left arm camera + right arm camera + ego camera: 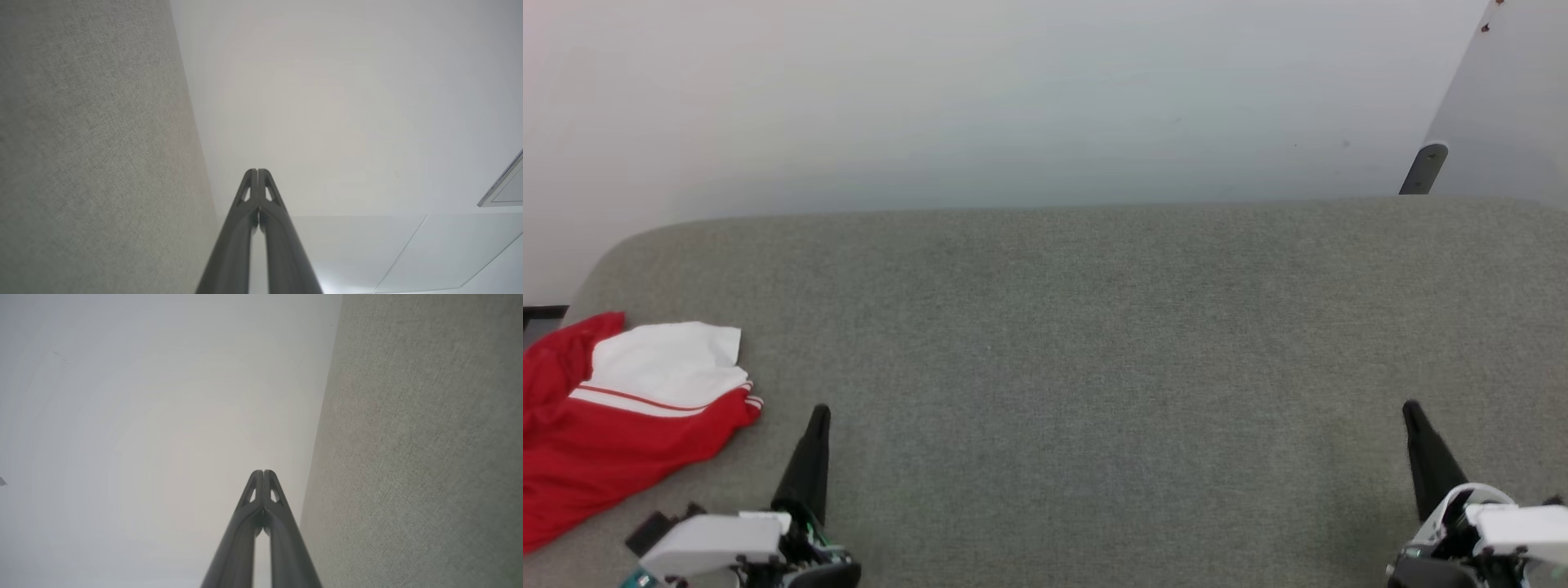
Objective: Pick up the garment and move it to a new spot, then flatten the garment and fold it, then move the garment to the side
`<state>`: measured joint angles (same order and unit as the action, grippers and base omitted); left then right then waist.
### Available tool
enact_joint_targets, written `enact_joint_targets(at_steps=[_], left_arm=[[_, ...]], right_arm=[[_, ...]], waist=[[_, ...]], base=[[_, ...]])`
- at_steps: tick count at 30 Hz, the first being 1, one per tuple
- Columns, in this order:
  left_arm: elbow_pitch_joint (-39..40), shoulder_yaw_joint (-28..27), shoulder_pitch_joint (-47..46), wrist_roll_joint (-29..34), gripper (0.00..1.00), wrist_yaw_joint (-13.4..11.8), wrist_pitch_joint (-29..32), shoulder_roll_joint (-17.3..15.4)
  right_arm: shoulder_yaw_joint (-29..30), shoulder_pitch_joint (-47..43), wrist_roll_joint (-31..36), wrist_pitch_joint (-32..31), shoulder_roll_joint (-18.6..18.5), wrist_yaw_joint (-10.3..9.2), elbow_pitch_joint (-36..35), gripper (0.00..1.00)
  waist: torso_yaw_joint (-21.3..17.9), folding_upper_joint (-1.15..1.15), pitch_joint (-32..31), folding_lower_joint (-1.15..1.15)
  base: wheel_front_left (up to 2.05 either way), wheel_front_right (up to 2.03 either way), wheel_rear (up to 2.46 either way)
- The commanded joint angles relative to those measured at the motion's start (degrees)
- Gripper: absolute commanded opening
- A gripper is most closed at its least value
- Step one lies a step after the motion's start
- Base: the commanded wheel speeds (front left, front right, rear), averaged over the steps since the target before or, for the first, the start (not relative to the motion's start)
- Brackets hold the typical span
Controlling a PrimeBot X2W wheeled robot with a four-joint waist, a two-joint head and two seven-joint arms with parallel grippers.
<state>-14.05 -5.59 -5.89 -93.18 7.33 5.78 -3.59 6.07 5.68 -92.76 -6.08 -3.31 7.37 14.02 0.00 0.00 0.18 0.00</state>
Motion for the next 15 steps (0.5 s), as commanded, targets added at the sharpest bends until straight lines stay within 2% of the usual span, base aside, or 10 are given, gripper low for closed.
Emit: enact_joint_targets(at_steps=[1,3,4,5,15], left_arm=[[-0.21,0.02,0.13,-0.02,1.00,-0.02,-0.02,0.04],[-1.21,0.08,1.03,-0.03,1.00,-0.05,-0.03,0.23],[-1.73,0.10,1.65,-0.01,0.00,-0.05,-0.04,0.35],[-1.94,0.14,2.04,0.02,1.00,-0.07,-0.08,0.41],[1.71,1.42,3.05,1.86,1.00,-1.27,-1.53,0.09]], right_arm=[[-0.03,-0.14,0.02,0.04,0.02,-0.01,0.21,1.00],[-0.11,-0.98,0.04,0.07,0.22,-0.09,1.20,1.00],[-0.16,-1.51,0.05,0.08,0.30,-0.10,1.67,0.00],[-0.24,-1.84,0.11,0.15,0.36,-0.10,2.01,1.00],[-1.82,-2.26,2.62,2.32,0.31,-0.06,-0.31,1.00]], waist=[[0.00,0.00,-0.01,0.00],[0.00,0.00,-0.01,0.00],[0.00,0.00,-0.01,0.00],[0.00,0.00,-0.02,0.00],[0.01,0.00,-0.15,0.00]], base=[[0.00,0.00,0.00],[0.00,0.00,0.00],[0.00,0.00,0.00],[0.00,0.00,0.00],[0.00,0.00,0.00]])
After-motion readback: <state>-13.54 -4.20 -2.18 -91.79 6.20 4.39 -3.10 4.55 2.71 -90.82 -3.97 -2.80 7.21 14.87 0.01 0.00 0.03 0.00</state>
